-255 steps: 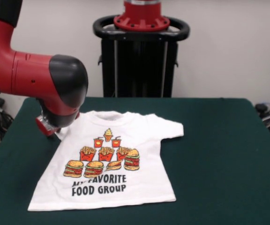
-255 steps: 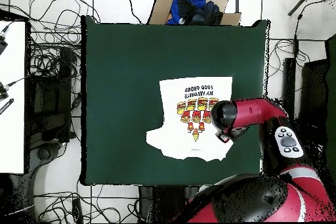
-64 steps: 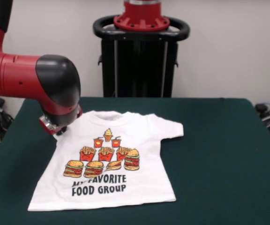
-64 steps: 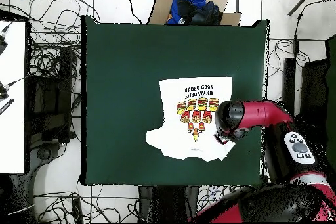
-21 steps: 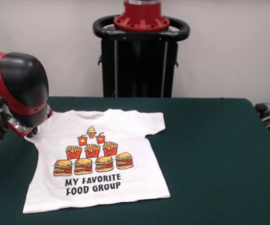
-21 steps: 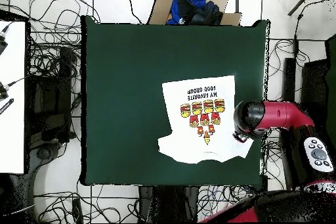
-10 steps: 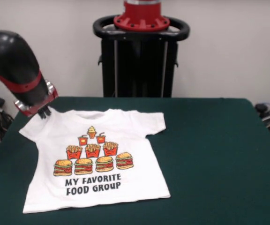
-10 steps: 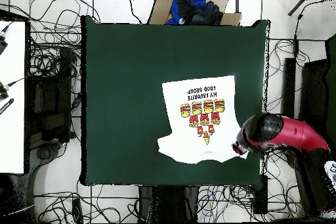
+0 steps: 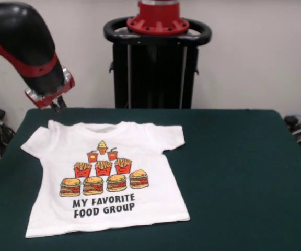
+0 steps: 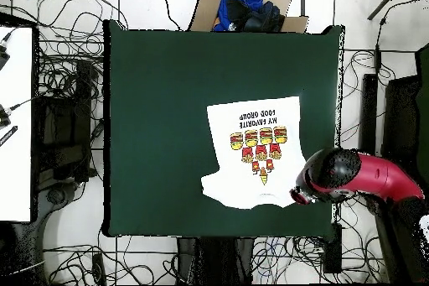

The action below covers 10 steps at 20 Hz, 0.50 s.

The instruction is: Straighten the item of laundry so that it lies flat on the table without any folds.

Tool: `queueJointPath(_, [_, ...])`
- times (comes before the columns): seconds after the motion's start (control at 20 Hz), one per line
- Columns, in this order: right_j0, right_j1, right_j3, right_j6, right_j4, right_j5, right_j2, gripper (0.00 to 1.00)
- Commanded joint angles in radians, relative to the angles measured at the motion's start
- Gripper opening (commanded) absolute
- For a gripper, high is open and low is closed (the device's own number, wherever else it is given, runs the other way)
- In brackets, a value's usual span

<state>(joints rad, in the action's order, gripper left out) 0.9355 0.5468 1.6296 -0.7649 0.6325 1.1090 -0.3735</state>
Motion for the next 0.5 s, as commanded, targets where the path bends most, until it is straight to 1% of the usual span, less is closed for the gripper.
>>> queueJointPath(0.05, [-0.013,0.039,0.067,-0.047,-0.074,-0.051,-0.062,0.0])
queueJointPath(0.15, [-0.004,0.046,0.079,-0.041,-0.079,-0.083,-0.071,0.0])
queueJointPath(0.5, [-0.02,0.084,0.107,-0.063,-0.059,-0.165,-0.063,0.0])
